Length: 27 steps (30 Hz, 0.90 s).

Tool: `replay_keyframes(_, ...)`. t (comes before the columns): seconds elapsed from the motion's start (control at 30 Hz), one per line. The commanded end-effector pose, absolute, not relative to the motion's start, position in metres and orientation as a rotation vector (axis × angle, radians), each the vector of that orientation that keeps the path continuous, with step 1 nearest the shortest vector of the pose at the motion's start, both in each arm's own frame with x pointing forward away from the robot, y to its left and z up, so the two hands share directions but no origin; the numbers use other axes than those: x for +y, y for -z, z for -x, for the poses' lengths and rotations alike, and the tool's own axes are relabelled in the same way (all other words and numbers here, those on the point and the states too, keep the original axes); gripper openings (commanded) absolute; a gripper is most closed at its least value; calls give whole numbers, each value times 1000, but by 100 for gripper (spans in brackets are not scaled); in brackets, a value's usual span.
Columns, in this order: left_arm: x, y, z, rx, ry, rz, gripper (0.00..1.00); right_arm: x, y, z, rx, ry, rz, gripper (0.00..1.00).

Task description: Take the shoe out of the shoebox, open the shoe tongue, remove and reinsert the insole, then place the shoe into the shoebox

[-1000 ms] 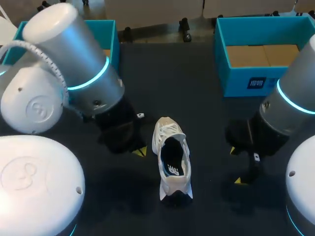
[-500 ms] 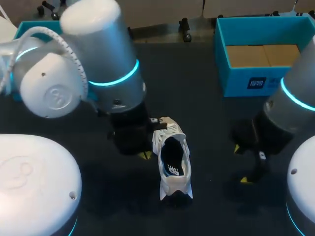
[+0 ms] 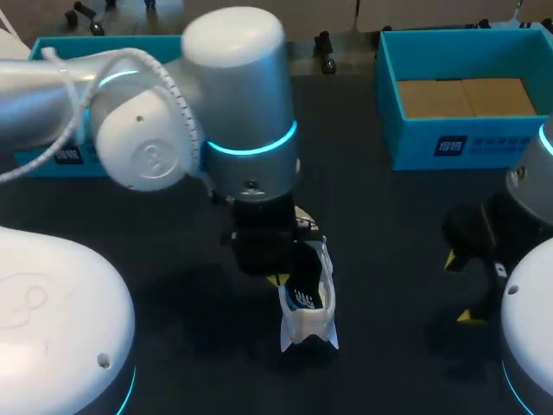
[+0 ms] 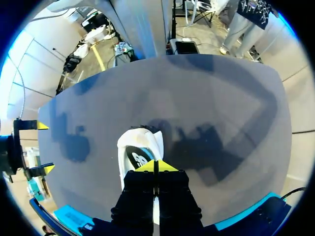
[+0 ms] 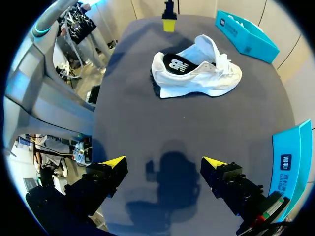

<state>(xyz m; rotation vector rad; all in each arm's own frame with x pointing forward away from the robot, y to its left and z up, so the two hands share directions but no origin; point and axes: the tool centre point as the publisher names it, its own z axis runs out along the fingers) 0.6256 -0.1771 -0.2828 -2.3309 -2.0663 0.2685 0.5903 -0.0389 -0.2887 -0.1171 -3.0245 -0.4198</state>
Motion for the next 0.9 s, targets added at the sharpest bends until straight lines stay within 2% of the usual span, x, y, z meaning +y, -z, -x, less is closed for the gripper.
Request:
replay_keyframes(0.03,-195,301,-631,-1961,-64,2271,0,-42,287,-585,-3033,427,117,100)
replay_keyframes(0.9,-189,343,-625,-1840,-90,2312,0,-42,287,-585,-3033,427,117,100)
